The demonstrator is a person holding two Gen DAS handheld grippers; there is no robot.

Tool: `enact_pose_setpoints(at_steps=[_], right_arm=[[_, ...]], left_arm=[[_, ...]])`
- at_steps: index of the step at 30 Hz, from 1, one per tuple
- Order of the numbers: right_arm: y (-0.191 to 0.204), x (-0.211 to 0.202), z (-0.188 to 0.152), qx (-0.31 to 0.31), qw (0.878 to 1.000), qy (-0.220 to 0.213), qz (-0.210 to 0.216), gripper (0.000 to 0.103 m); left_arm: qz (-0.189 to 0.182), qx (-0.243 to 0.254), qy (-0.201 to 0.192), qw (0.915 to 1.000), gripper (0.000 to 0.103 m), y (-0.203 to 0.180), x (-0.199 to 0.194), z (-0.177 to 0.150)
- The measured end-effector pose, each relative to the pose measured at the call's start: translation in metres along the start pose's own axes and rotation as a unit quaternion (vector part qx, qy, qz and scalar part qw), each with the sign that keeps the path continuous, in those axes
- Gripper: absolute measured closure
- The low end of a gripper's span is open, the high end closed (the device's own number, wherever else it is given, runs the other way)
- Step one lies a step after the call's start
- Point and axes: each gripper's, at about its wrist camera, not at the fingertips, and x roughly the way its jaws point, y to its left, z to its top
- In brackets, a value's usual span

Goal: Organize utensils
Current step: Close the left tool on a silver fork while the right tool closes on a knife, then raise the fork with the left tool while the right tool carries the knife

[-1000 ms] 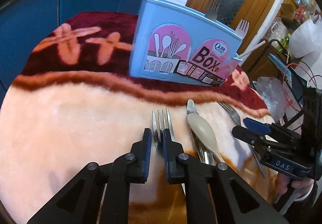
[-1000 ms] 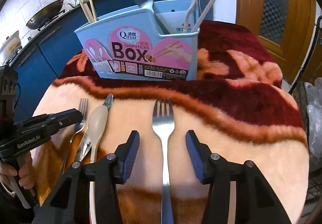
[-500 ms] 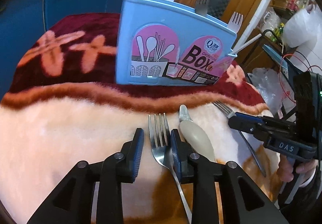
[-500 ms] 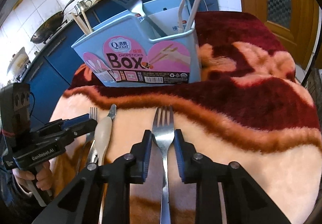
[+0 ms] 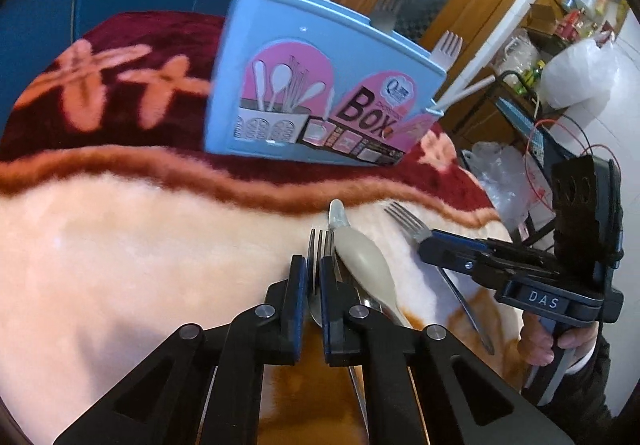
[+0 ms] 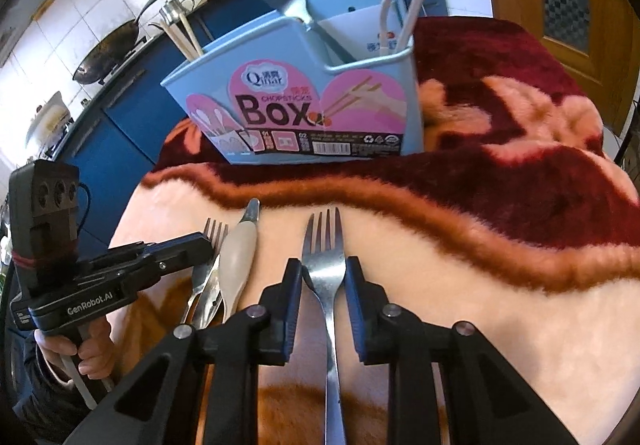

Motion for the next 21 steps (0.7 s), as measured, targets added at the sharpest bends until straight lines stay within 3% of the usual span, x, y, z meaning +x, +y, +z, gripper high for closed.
enact_pose_setpoints(at_steps=[10,15,21], right_arm=[[-0.023,0.004,0.005,0.054,0.995,0.007,0.082,0.073],[-0.020,0.000,0.001,0.049,0.996,-0.005,0.073,0.092],[-0.009,-0.013,-0.001,0.036,0.997,-0.033,0.058,0.097]], left_arm=[[-0.028,-0.023,0.011,0.9993,0.095,0.005,0.005,0.000],[-0.059,-0.027,0.022,0.9977,0.094,0.001,0.009,-0.004],[-0.040,0.000,-0.001,0.9992,0.100,-0.014,0.003,-0.007]])
